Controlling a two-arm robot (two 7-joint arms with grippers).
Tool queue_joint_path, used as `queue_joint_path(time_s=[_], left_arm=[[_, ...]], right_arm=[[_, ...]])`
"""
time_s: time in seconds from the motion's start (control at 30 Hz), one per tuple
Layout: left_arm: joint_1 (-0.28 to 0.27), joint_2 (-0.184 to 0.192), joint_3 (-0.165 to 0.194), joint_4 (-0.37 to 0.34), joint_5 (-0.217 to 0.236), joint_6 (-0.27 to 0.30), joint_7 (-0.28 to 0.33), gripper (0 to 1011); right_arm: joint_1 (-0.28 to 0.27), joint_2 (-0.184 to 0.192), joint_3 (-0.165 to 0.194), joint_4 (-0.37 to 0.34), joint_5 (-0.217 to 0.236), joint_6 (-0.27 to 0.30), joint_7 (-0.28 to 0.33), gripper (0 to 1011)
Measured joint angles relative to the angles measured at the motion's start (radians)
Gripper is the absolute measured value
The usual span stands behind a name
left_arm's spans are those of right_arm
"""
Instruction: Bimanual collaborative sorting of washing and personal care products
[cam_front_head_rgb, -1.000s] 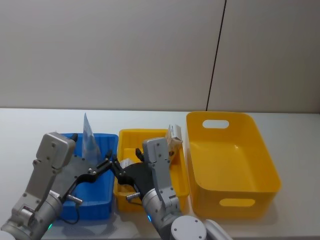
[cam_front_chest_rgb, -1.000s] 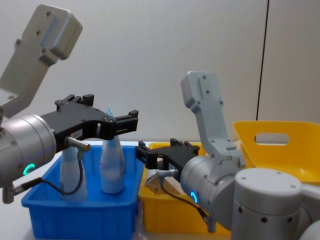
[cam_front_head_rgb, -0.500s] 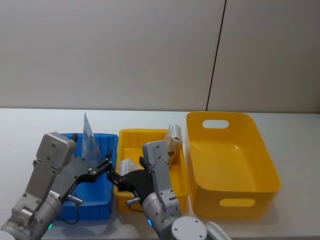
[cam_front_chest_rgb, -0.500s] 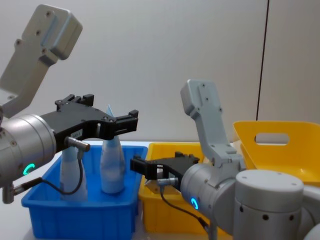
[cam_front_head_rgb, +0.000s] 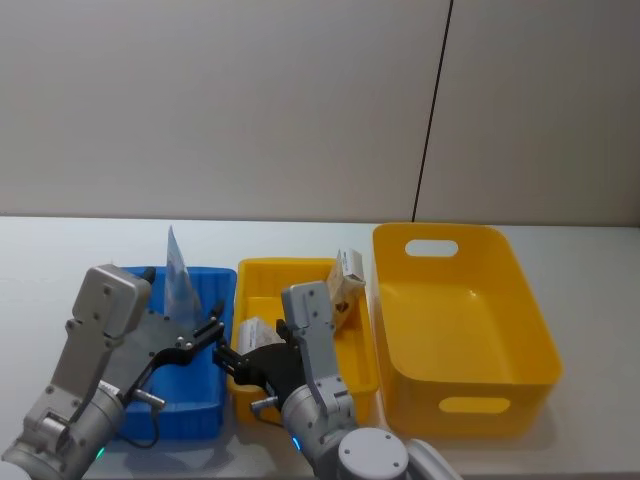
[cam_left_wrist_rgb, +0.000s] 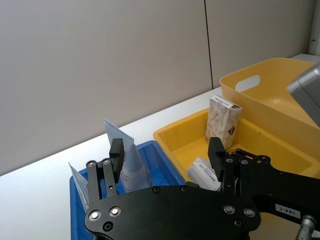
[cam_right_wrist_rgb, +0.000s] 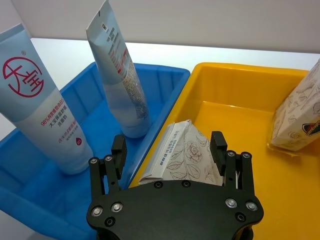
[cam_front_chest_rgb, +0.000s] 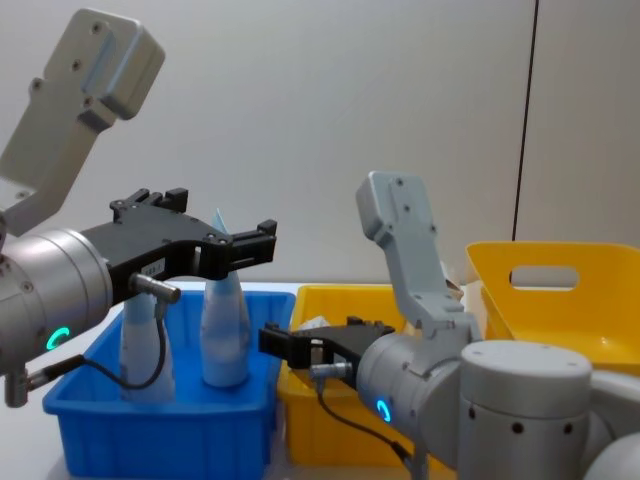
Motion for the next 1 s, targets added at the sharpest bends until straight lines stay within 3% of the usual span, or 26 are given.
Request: queue_joint_path(time_s=[0.8,1.0], left_arm=[[0.000,0.000,0.000,0.000,0.000,0.000,0.000,1001],[0.000,0.000,0.000,0.000,0.000,0.000,0.000,1001]], right_arm=[[0.026,-0.010,0.013,0.046,-0.023,0.037,-0.003,1001],[0.027,-0.011,0.015,0.049,-0.025,0.039,-0.005,905]])
